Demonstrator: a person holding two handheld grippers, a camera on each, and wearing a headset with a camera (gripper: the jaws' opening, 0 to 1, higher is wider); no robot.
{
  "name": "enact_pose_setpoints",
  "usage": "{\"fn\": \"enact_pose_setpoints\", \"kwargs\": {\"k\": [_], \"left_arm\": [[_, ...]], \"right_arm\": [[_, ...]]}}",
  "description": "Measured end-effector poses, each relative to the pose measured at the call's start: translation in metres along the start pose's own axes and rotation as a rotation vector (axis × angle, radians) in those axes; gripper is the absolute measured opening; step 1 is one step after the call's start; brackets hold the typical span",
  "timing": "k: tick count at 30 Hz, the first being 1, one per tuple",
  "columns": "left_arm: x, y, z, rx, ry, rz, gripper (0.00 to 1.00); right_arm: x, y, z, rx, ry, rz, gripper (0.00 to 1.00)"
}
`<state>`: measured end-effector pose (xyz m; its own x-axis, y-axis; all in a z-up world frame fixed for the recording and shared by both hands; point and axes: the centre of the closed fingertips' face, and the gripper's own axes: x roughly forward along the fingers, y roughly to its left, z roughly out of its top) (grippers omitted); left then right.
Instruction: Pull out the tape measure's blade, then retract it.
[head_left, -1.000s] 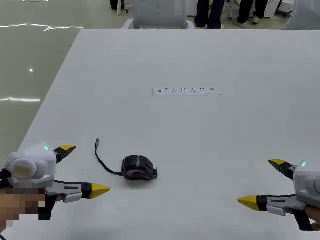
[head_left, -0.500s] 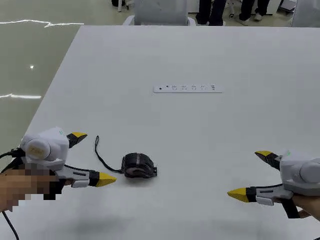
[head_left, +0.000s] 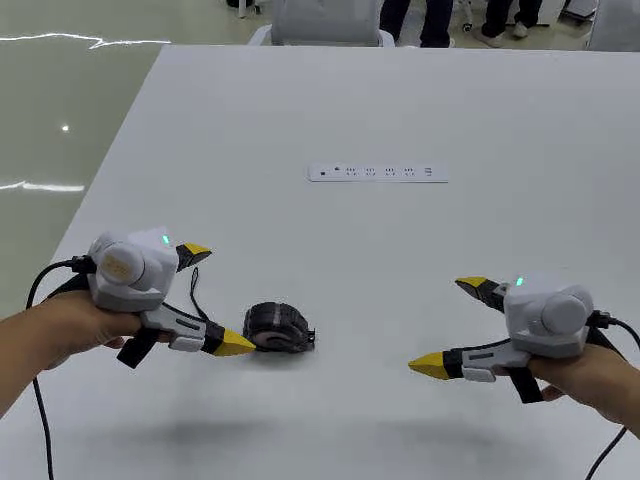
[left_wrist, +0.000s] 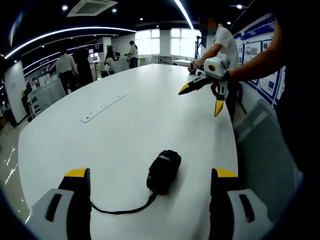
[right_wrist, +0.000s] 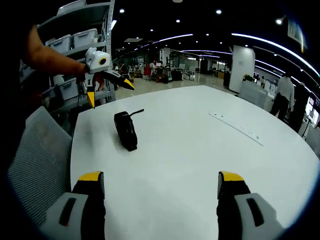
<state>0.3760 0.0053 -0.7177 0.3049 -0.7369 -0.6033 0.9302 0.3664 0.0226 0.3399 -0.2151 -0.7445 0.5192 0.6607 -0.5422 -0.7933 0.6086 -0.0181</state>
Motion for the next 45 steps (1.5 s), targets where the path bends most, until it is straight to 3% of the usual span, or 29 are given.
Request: {"fn": "enact_pose_setpoints", "kwargs": {"k": [3, 6, 13, 17, 20, 25, 33, 36, 38, 41, 45], "left_arm": [[0.004, -0.003, 0.002, 0.011, 0.006, -0.022, 0.99], [0.009, -0.007, -0.001, 0.051, 0.044, -0.057, 0.99], [0.022, -0.010, 0.000, 0.108, 0.079, -0.088, 0.97], [0.031, -0.018, 0.002, 0.131, 0.085, -0.139, 0.97], [0.035, -0.022, -0.004, 0.157, 0.121, -0.164, 0.96], [0.039, -0.026, -0.007, 0.155, 0.147, -0.198, 0.87], [0.049, -0.023, -0.014, 0.195, 0.193, -0.205, 0.78], [0.054, -0.023, -0.013, 0.170, 0.199, -0.206, 0.72], [0.056, -0.024, -0.017, 0.179, 0.213, -0.215, 0.64], [0.062, -0.024, -0.027, 0.207, 0.254, -0.213, 0.62], [0.068, -0.024, -0.031, 0.240, 0.284, -0.212, 0.55]], "right_arm": [[0.011, 0.006, 0.007, -0.029, 0.003, 0.031, 0.96], [0.022, 0.013, 0.011, -0.085, 0.025, 0.081, 0.95], [0.044, 0.023, 0.022, -0.106, 0.032, 0.148, 0.90], [0.059, 0.029, 0.026, -0.126, 0.040, 0.184, 0.87], [0.069, 0.035, 0.024, -0.153, 0.061, 0.209, 0.85], [0.083, 0.048, 0.030, -0.185, 0.068, 0.255, 0.84], [0.101, 0.060, 0.035, -0.237, 0.096, 0.315, 0.78], [0.108, 0.061, 0.033, -0.250, 0.106, 0.327, 0.76], [0.112, 0.062, 0.029, -0.251, 0.121, 0.332, 0.73], [0.117, 0.069, 0.026, -0.267, 0.135, 0.354, 0.70], [0.125, 0.074, 0.020, -0.280, 0.149, 0.370, 0.64]]}}
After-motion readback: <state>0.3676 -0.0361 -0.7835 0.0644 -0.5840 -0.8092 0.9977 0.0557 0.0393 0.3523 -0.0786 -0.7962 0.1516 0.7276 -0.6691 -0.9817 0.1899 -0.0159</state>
